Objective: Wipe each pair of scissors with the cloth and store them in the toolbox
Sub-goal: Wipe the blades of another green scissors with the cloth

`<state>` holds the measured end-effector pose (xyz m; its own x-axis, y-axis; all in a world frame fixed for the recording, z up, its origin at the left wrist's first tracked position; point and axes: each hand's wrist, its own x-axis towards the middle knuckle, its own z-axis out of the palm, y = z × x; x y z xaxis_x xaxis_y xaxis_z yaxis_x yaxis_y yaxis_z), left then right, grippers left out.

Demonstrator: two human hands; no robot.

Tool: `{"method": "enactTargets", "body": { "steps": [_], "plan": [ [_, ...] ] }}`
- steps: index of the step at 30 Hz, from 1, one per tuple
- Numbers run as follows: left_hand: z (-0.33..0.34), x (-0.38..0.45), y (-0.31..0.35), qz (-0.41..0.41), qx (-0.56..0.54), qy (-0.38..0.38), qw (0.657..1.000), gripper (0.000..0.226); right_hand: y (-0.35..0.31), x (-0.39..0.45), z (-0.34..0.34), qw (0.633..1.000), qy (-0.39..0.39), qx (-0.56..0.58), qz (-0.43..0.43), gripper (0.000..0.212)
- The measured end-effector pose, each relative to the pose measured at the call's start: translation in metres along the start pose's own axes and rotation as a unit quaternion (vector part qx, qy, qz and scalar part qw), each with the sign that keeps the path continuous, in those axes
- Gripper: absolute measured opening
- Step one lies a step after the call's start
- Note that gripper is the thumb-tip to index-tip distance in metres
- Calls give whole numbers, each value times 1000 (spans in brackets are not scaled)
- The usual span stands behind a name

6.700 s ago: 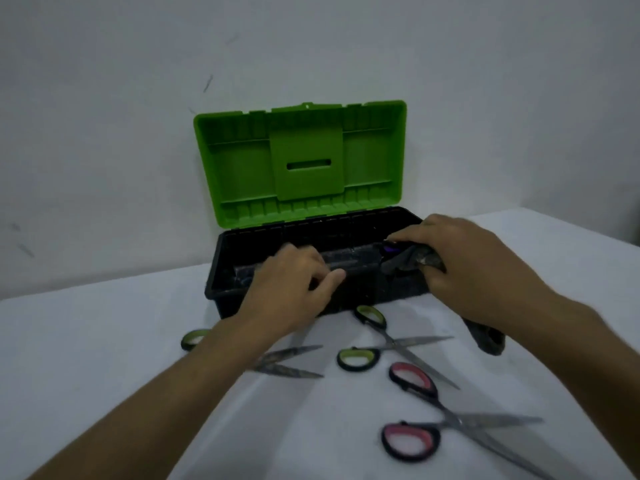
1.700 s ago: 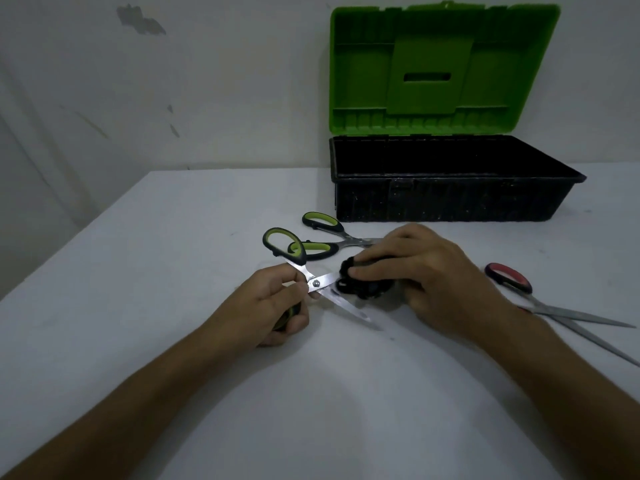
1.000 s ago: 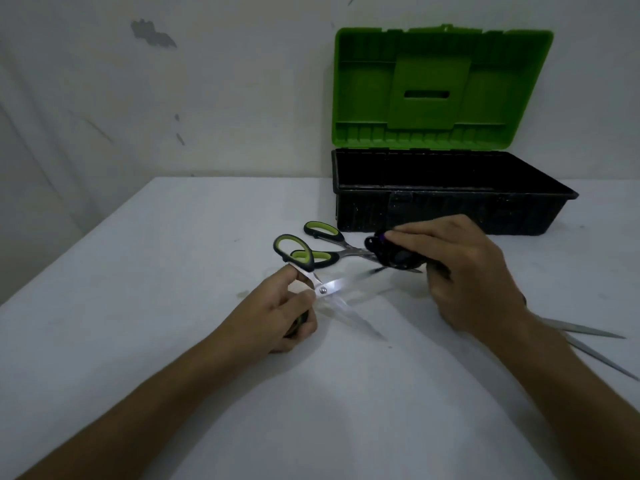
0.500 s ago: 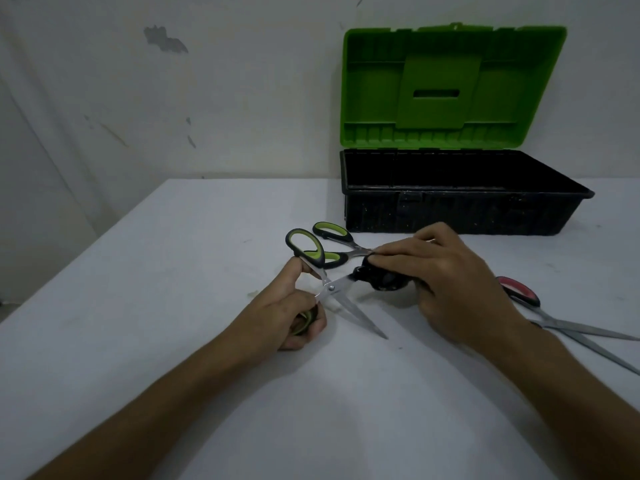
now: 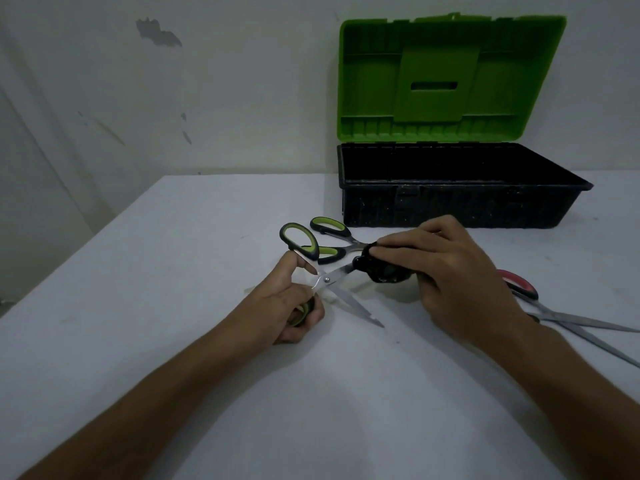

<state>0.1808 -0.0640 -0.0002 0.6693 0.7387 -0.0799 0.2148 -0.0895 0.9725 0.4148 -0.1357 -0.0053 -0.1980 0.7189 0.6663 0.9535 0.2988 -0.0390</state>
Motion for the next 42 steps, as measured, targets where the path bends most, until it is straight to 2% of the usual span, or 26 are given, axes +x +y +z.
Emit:
{"method": "enactTargets", "body": {
  "steps": [3, 7, 9, 12, 16, 19, 22, 26, 32, 37, 42],
  "plan": [
    [-2, 3, -1, -28, -14, 10, 999, 19, -14, 2, -3, 998, -10, 50, -23, 49],
    [-3, 4, 0, -60, -57, 28, 996, 20, -33, 3, 10, 989, -121, 65, -50, 54],
    [-4, 2, 0, -49, -64, 23, 996, 21, -32, 3, 10, 987, -138, 72, -43, 63],
    [-8, -1, 0, -26, -67, 19, 997, 21, -23, 2, 4, 987, -136, 71, -47, 61],
    [-16, 0, 0, -16, -67, 67, 995, 20, -12, -4, -2, 987, -142, 48, -56, 62],
    [-21, 2, 0, -8, -71, 85, 994, 20, -7, -3, -7, 993, -86, 35, -73, 54],
    [-16, 1, -1, -4, -62, 64, 996, 18, -19, 2, -7, 994, -41, 34, -92, 50],
    [-9, -2, 2, 14, -76, 45, 996, 20, -27, 3, 5, 992, -79, 50, -80, 61],
    [-24, -1, 4, 36, -74, 113, 990, 21, -3, -2, -5, 994, -80, 52, -60, 53],
    [-19, 0, 2, 33, -54, 100, 993, 22, -8, 1, -10, 994, 10, 47, -96, 46],
    [-14, -2, 3, 44, -66, 83, 993, 21, -23, 4, 1, 992, -54, 50, -99, 52]
  ]
}}
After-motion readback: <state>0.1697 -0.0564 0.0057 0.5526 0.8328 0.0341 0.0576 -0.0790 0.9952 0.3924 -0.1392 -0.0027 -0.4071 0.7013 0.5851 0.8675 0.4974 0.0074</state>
